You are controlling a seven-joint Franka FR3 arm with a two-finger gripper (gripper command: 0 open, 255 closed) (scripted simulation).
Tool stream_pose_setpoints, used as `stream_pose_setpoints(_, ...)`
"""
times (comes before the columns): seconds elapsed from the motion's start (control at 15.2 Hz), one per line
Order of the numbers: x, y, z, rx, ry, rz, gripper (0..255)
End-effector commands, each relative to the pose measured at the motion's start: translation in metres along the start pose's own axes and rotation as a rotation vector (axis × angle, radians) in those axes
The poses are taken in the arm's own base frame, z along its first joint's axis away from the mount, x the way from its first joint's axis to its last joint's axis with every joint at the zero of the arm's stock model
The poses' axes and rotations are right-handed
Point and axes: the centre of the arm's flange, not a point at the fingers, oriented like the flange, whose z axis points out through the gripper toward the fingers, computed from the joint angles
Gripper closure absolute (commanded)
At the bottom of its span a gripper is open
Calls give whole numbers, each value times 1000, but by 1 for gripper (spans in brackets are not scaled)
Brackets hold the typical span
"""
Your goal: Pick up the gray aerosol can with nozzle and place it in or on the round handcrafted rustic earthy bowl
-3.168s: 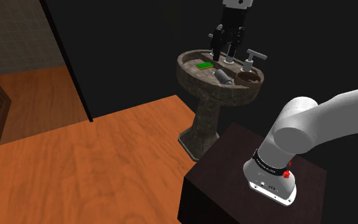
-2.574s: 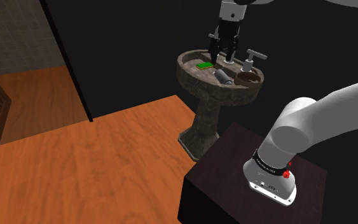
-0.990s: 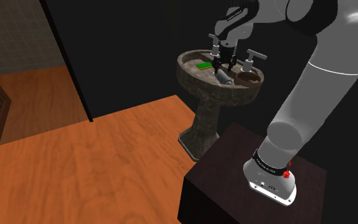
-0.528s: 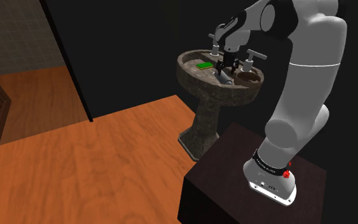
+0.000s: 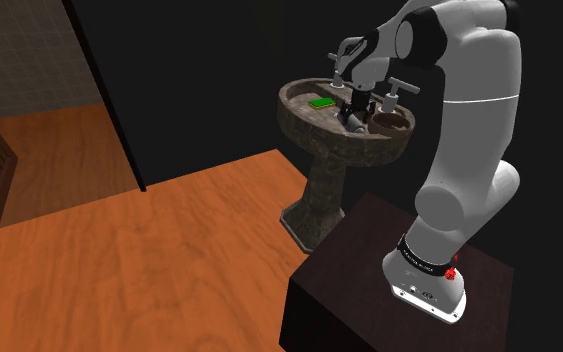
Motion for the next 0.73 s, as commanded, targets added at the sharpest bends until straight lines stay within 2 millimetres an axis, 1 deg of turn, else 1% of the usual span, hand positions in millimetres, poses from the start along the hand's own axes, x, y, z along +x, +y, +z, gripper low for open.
stream_pose_setpoints(0.0, 0, 1, 14, 0, 0, 0, 0)
stream_pose_setpoints(0.53, 0, 1, 14, 0, 0, 0, 0)
stream_pose_setpoints(0.59, 1, 0, 13, 0, 0, 0, 255)
stream_pose_setpoints(0.66, 0, 1, 13, 0, 0, 0, 255)
